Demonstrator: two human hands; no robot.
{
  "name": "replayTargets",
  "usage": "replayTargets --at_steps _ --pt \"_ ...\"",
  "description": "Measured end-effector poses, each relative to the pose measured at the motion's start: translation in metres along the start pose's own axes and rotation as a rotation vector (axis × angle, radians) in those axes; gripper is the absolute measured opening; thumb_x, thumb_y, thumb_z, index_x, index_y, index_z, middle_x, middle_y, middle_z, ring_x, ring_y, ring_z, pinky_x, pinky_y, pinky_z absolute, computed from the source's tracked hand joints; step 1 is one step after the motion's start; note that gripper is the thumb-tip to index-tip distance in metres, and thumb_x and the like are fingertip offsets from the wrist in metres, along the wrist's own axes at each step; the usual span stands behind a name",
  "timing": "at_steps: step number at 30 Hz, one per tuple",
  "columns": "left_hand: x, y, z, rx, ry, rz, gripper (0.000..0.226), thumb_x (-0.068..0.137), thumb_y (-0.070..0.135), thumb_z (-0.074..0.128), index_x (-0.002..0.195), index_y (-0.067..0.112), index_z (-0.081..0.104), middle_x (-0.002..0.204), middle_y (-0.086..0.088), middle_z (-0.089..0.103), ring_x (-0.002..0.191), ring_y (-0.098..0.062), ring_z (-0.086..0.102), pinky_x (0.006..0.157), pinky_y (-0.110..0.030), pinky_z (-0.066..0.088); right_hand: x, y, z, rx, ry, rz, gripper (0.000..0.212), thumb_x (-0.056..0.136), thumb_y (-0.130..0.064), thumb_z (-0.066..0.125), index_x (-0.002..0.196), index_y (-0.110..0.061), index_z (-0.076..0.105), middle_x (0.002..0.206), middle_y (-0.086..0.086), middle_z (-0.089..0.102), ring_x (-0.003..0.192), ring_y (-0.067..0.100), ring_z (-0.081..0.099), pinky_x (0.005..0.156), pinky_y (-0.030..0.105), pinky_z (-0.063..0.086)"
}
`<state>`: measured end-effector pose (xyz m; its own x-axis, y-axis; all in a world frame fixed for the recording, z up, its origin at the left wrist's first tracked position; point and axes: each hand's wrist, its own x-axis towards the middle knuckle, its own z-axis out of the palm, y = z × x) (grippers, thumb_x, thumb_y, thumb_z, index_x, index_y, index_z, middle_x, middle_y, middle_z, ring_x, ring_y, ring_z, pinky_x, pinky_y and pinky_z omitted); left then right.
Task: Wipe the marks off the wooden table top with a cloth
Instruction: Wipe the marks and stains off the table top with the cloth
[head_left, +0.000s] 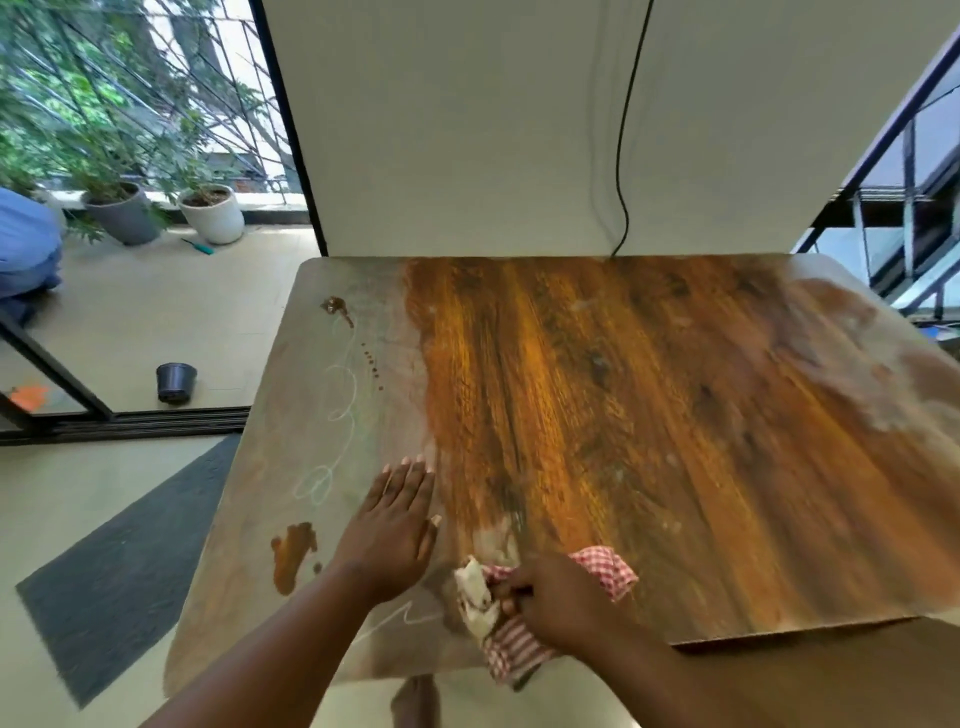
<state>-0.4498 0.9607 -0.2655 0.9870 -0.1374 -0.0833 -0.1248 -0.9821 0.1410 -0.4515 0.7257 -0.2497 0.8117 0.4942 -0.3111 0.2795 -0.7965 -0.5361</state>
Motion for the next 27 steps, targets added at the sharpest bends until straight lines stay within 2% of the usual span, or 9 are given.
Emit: replayTargets --at_steps 3,5,10,14,19,22,25,27 --pt "-0.021 0.008 -0.001 0.014 0.001 0.009 0.061 0.099 0.049 0.007 0.145 0.016 -0.017 0.152 -0.002 -0.023 0.14 -0.016 -0.029 0.109 -0.03 -0.028 0.018 -0.013 -0.005 -0.04 0.167 0.098 0.032 0.08 -0.019 0.053 0.104 -0.031 0.069 0.108 -0.001 0.067 0.097 0.019 0.06 0.081 0.026 0.046" --pt "-0.032 0.009 -0.003 0.02 -0.006 -0.003 0.061 0.098 0.049 0.006 0.143 0.017 -0.018 0.151 -0.002 -0.024 0.14 -0.016 -0.029 0.109 -0.03 -0.028 0.014 -0.024 0.006 -0.059 0.223 0.082 0.033 0.083 -0.017 0.052 0.108 -0.029 0.068 0.109 0.001 0.066 0.098 0.02 0.059 0.08 0.026 0.044" --pt "-0.046 0.005 -0.006 0.059 -0.019 -0.027 0.061 0.099 0.047 0.008 0.143 0.014 -0.018 0.151 -0.002 -0.023 0.14 -0.018 -0.027 0.112 -0.033 -0.024 -0.039 -0.034 0.05 0.0 0.121 -0.09 0.036 0.083 -0.022 0.048 0.109 -0.036 0.067 0.108 -0.003 0.067 0.096 0.017 0.058 0.079 0.024 0.04" --pt "-0.05 0.003 -0.011 0.07 -0.008 -0.038 0.063 0.099 0.048 0.007 0.147 0.013 -0.013 0.151 -0.002 -0.022 0.14 -0.018 -0.026 0.112 -0.033 -0.023 -0.04 -0.02 0.035 0.021 0.131 0.042 0.035 0.084 -0.018 0.05 0.106 -0.036 0.068 0.108 -0.004 0.067 0.093 0.016 0.059 0.074 0.022 0.042" --pt "-0.053 0.006 -0.009 0.082 -0.03 -0.01 0.062 0.098 0.048 0.007 0.145 0.014 -0.016 0.151 -0.002 -0.022 0.14 -0.017 -0.027 0.109 -0.032 -0.026 -0.019 -0.015 0.015 -0.032 0.285 0.197 0.037 0.083 -0.01 0.047 0.107 -0.029 0.069 0.108 0.001 0.066 0.094 0.019 0.06 0.075 0.026 0.045" --pt "-0.05 0.01 -0.007 0.097 -0.062 0.022 0.063 0.099 0.048 0.008 0.148 0.014 -0.013 0.151 -0.002 -0.022 0.139 -0.017 -0.028 0.107 -0.032 -0.028 -0.022 -0.027 0.026 -0.036 0.323 0.108 0.036 0.084 -0.012 0.046 0.107 -0.029 0.069 0.108 -0.001 0.067 0.096 0.016 0.058 0.078 0.024 0.042" --pt "-0.041 0.014 -0.008 0.078 -0.043 0.028 0.063 0.098 0.049 0.006 0.148 0.015 -0.012 0.151 -0.001 -0.023 0.14 -0.016 -0.028 0.107 -0.031 -0.028 -0.047 -0.021 0.041 -0.093 0.244 -0.045 0.04 0.079 -0.015 0.047 0.108 -0.033 0.069 0.108 -0.005 0.067 0.099 0.017 0.055 0.081 0.024 0.038" --pt "-0.039 0.014 -0.009 0.073 -0.04 0.035 0.063 0.099 0.049 0.006 0.149 0.015 -0.011 0.151 -0.001 -0.023 0.14 -0.016 -0.027 0.108 -0.031 -0.027 -0.054 -0.007 0.038 -0.12 0.22 -0.05 0.042 0.077 -0.014 0.05 0.108 -0.034 0.069 0.106 -0.006 0.067 0.098 0.019 0.055 0.08 0.026 0.039"
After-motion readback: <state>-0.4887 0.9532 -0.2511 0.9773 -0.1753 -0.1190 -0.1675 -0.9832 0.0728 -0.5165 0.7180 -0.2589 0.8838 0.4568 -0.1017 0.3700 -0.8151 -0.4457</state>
